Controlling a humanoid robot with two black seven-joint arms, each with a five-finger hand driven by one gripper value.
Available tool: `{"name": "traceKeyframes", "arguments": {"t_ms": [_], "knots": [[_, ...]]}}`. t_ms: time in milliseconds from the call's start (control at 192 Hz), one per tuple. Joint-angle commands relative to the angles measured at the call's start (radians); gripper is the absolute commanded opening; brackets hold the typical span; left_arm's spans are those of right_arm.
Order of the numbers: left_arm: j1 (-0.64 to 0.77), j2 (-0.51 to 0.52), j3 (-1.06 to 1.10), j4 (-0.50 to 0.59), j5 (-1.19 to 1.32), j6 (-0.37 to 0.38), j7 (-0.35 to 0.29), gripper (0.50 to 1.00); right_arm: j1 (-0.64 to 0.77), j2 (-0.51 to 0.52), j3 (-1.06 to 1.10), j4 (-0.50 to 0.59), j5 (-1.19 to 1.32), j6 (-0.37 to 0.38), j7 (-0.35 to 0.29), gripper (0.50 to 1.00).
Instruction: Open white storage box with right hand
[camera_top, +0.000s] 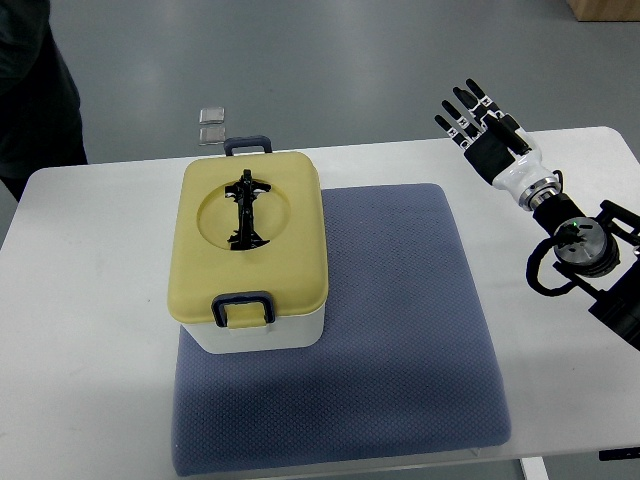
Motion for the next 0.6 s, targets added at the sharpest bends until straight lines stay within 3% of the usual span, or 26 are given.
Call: {"name": "traceKeyframes", "arguments": {"t_ms": [0, 593], "knots": [[0.000, 0.000, 0.003, 0.002, 0.000, 0.001, 0.001, 1.000, 0.000, 0.000, -0.001, 0.000, 0.000, 0.000, 0.000, 0.934], [0.001, 0.000, 0.005, -0.017, 0.001, -0.015, -0.001, 1.000, 0.012, -0.001, -0.012, 0.002, -0.006, 0.005, -0.003, 0.936]]}}
